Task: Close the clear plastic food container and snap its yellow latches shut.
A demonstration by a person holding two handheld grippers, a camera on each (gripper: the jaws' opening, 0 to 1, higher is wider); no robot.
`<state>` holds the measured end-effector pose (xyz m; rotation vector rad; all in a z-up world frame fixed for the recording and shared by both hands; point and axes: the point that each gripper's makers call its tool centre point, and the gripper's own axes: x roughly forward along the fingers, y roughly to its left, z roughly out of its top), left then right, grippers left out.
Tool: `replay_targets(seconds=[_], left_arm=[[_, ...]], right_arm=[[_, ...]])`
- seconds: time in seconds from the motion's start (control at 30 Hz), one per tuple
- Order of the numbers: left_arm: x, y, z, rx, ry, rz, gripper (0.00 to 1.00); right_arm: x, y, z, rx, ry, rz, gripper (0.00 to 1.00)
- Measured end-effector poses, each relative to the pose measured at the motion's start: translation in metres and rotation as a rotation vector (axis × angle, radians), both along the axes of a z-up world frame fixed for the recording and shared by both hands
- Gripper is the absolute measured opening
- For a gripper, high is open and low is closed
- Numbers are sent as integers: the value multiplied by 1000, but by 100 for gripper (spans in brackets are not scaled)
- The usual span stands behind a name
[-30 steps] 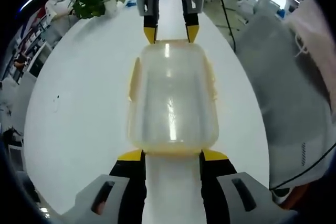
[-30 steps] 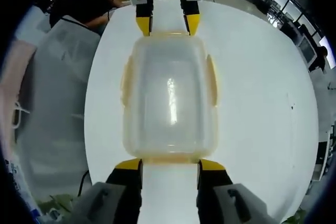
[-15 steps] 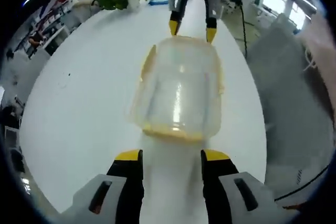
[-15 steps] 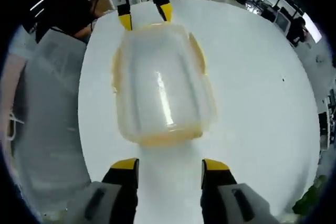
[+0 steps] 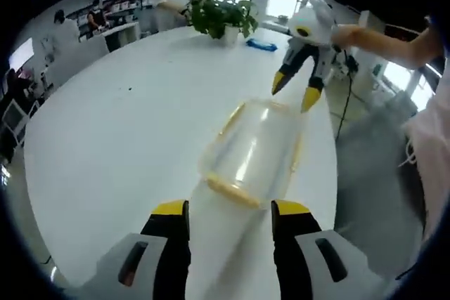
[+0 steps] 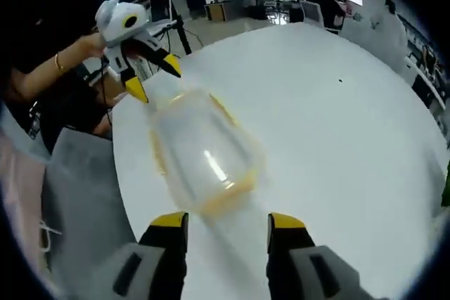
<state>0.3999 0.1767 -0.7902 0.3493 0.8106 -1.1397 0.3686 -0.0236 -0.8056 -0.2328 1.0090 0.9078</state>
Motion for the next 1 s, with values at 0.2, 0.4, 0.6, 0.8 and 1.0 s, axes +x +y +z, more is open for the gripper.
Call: replay_targets(seconds=[0.2, 0.4, 0.6, 0.8, 1.0], left_arm=[[2, -16, 6, -148, 81, 123, 45], [-1, -20, -9, -65, 64, 106, 51], [4, -24, -20, -85, 108, 192, 45], [6, -23, -26, -77, 138, 250, 40], [7, -23, -28, -77, 163, 291, 40]], right_arm=[[6, 0, 2, -2, -29, -40, 42], [8, 11, 1, 63, -13, -95, 41], [6, 16, -9, 73, 21, -136, 40], [10, 24, -11, 120, 52, -203, 37], [10, 27, -16, 129, 78, -229, 36]])
